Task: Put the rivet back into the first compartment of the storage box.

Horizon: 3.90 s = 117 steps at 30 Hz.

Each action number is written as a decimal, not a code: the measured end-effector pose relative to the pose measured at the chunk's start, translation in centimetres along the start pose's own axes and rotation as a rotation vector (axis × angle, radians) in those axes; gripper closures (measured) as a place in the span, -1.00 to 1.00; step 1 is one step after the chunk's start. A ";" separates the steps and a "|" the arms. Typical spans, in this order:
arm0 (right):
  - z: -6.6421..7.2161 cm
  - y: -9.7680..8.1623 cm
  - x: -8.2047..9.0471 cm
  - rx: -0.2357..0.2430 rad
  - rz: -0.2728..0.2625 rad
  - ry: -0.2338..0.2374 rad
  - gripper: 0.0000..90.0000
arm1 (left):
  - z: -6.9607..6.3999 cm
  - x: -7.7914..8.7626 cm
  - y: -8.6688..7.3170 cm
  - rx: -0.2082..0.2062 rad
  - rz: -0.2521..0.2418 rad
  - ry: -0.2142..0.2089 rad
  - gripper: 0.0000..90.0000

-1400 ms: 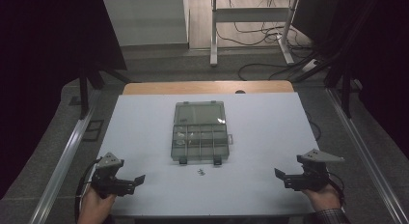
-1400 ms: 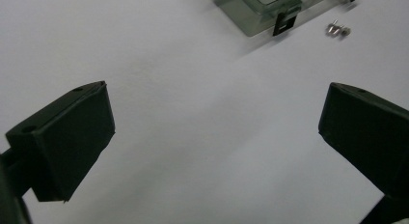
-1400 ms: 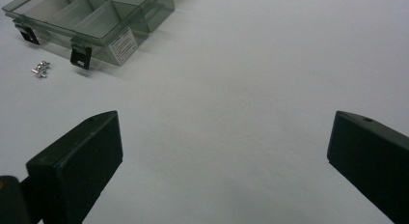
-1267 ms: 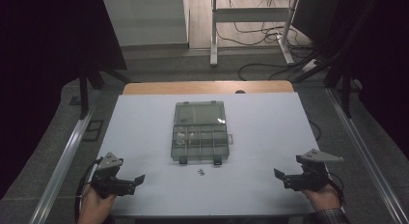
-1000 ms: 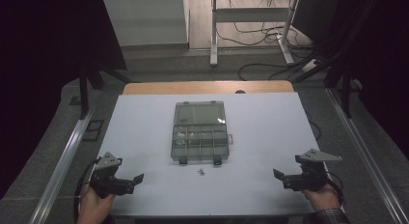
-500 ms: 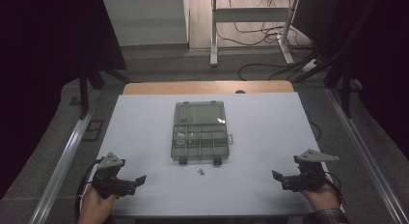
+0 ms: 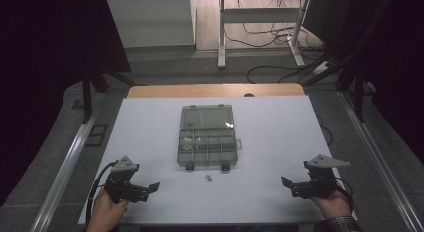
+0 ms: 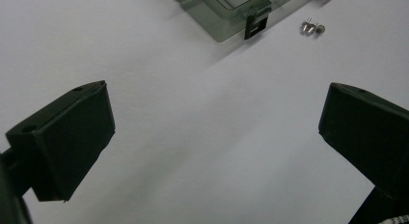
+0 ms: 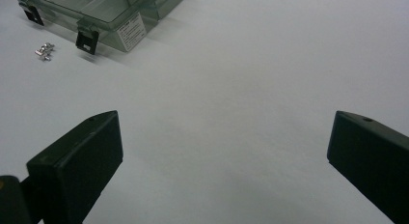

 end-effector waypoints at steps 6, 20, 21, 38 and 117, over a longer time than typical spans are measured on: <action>0.0 0.0 -0.1 0.004 0.003 0.001 -1.00 | -0.6 -0.5 0.6 -0.032 0.028 0.000 -1.00; 0.0 0.0 -0.2 0.011 0.015 -0.004 -1.00 | -2.3 -2.1 2.3 -0.093 0.109 -0.008 -1.00; -0.1 0.0 -0.2 0.011 0.016 -0.004 -1.00 | -2.5 -2.3 2.4 -0.093 0.116 -0.019 -1.00; -0.2 -0.2 -0.3 0.013 0.037 -0.013 -1.00 | -5.2 -4.2 4.6 -0.183 0.173 -0.119 -1.00; -0.1 -0.6 -0.6 0.028 0.084 -0.008 -1.00 | -12.7 -10.2 8.6 -0.416 0.303 -0.218 0.84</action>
Point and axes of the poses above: each handheld gripper's, and its own axes: x roughly backward along the jaws, y roughly out of its top, z roughly to its left, the point moved 5 cm from there along -x, roughly forward along the jaws, and after that the axes turned 14 degrees about y, right-handed, at the moved point
